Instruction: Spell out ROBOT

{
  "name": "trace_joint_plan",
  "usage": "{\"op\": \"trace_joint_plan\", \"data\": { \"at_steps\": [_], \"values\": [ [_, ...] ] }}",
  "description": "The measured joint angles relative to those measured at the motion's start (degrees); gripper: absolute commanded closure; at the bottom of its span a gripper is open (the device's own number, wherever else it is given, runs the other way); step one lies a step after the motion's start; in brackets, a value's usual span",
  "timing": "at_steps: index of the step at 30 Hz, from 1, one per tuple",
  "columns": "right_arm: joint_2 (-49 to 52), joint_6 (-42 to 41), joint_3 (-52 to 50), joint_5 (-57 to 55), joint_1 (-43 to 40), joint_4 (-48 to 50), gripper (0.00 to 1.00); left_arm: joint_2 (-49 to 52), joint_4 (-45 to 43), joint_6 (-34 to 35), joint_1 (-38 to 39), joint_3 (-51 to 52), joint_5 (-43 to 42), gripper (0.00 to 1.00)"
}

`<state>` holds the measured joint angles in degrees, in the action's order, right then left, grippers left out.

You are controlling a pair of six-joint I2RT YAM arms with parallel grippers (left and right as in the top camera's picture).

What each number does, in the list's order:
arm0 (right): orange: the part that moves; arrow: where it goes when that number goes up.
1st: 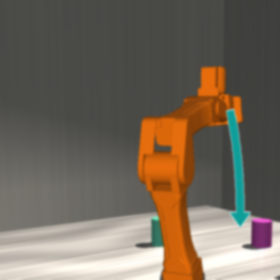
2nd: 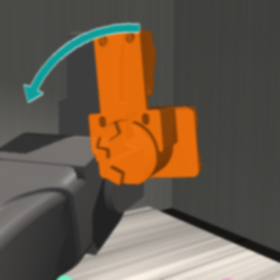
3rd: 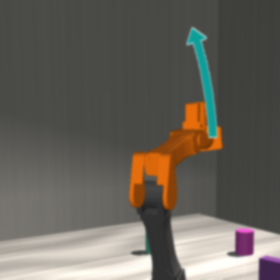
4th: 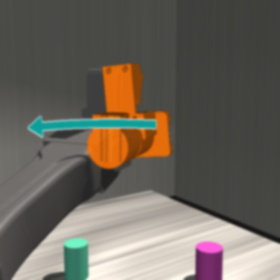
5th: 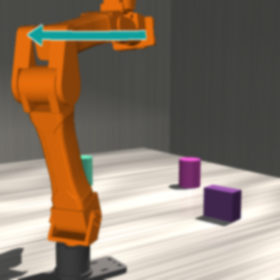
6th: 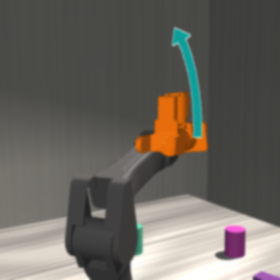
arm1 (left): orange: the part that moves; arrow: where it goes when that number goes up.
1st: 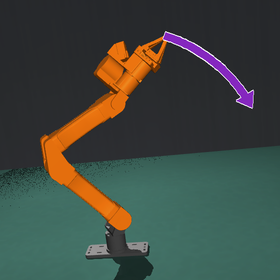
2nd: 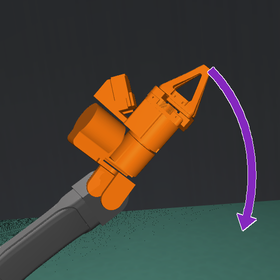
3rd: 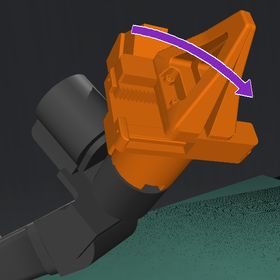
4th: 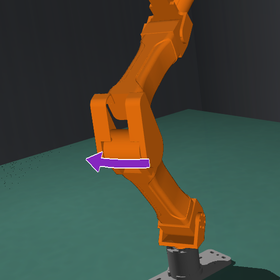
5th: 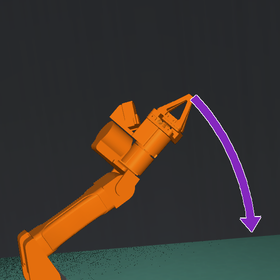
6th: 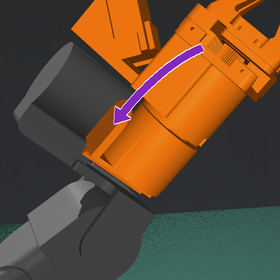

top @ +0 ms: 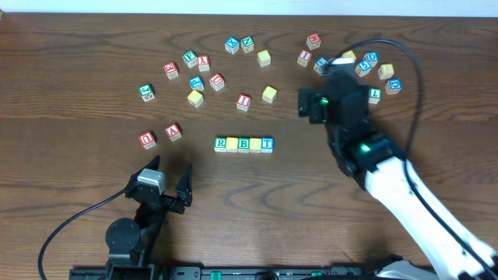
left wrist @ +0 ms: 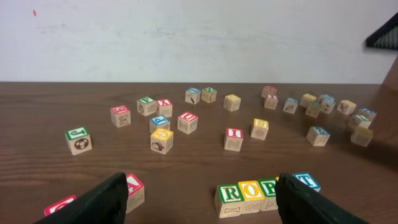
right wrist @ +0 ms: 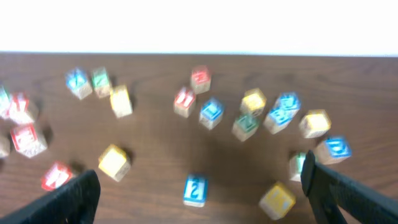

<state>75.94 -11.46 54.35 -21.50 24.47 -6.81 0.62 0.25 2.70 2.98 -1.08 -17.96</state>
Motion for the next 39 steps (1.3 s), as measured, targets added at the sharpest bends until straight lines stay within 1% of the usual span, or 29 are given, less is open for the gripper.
{"op": "trace_joint_plan", "data": {
  "at_steps": [2,7,10,14,16,24,30,35,39],
  "values": [
    [-4.31,0.04,-4.22,0.07,-1.55,5.79,0.01,0.00,0.02,-0.02,0.00,-0.02,-0.07,0.26],
    [-16.61,1.81,-22.10,3.26,-7.04,26.86,0.01,0.00,0.07,0.00,0.00,-0.04,-0.20,0.26],
    [-22.60,3.89,-30.51,6.75,-10.16,33.03,0.01,0.00,0.09,-0.02,0.00,-0.07,-0.20,0.26],
    [-29.81,5.97,-38.07,10.43,-13.22,33.70,0.01,0.00,0.09,-0.02,0.00,-0.07,-0.20,0.26],
    [-32.59,7.08,-40.24,11.67,-14.08,33.68,0.01,0.00,0.09,-0.02,0.00,-0.07,-0.17,0.26],
    [-43.10,13.77,-46.38,16.52,-15.04,33.92,0.01,0.00,0.11,0.00,0.00,-0.07,-0.20,0.26],
    [-49.18,15.54,-52.04,17.55,-16.55,33.31,0.01,0.00,0.09,-0.02,0.00,-0.07,-0.20,0.26],
    [-54.47,16.00,-53.96,18.21,-16.63,25.03,0.01,0.00,0.11,-0.02,0.00,-0.07,-0.20,0.25],
    [-57.44,16.15,-53.96,18.45,-16.65,21.09,0.01,0.00,0.11,-0.02,0.00,-0.07,-0.20,0.26]
  ]
}}
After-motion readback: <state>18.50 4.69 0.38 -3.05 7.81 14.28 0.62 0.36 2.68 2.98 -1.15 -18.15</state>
